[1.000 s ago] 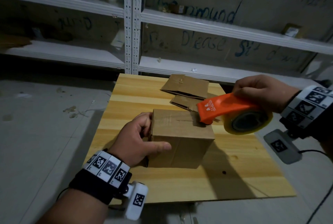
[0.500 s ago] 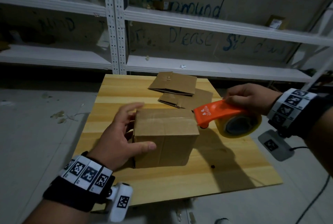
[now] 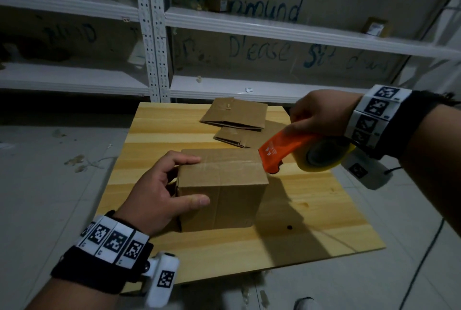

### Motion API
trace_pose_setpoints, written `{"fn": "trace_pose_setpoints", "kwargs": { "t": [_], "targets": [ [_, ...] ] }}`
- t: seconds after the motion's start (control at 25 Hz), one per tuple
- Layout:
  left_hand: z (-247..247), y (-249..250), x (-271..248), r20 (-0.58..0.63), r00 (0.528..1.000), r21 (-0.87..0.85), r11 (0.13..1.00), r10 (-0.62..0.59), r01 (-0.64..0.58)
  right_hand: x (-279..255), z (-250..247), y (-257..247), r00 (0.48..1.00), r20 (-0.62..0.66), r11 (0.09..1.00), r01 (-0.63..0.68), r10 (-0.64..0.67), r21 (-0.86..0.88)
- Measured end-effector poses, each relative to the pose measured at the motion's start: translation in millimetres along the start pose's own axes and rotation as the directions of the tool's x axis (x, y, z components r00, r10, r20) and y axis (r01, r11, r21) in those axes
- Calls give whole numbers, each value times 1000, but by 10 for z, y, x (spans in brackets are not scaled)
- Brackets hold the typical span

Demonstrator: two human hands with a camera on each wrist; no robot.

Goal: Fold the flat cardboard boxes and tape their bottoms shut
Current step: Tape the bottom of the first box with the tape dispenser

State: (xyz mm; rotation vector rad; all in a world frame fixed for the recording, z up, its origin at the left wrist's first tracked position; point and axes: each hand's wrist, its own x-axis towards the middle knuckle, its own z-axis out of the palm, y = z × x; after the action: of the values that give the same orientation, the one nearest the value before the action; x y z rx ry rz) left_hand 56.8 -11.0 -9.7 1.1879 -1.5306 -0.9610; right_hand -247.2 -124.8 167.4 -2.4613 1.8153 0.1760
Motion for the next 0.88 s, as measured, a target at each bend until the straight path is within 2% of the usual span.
{"fn": "trace_pose_setpoints", "kwargs": {
  "t": [0.2,0.4,0.52,0.56,0.64,0.72,0.8,0.88],
  "targets": [
    [-14,0,4,5,1000,-17,1000,5,-5,81,6,24,1000,12,1000,27,-27,-14],
    [-21,-22,1,4,1000,-22,1000,4,-4,66,144,236,998,53,995,-25,20,101],
    [-146,-44,2,-53,998,-45,999,-29,27,2,433,572,973,197,990,-100,118,-100],
    [-204,-49,2,-63,997,-66,997,-36,32,-24,537,729,965,211,985,-131,154,-116],
    [-265,-63,7,-41,999,-74,997,-29,26,-110,639,960,970,149,981,-193,191,-6],
    [-194,-47,28,2,1000,-49,999,-13,13,-218,700,1004,974,22,958,-224,224,179],
    [-119,-30,45,12,1000,-46,999,2,-2,-230,799,885,965,-100,932,-205,244,298],
    [-103,-19,50,13,1000,-34,999,10,-9,-178,936,648,960,-169,933,-160,224,323]
  ]
}}
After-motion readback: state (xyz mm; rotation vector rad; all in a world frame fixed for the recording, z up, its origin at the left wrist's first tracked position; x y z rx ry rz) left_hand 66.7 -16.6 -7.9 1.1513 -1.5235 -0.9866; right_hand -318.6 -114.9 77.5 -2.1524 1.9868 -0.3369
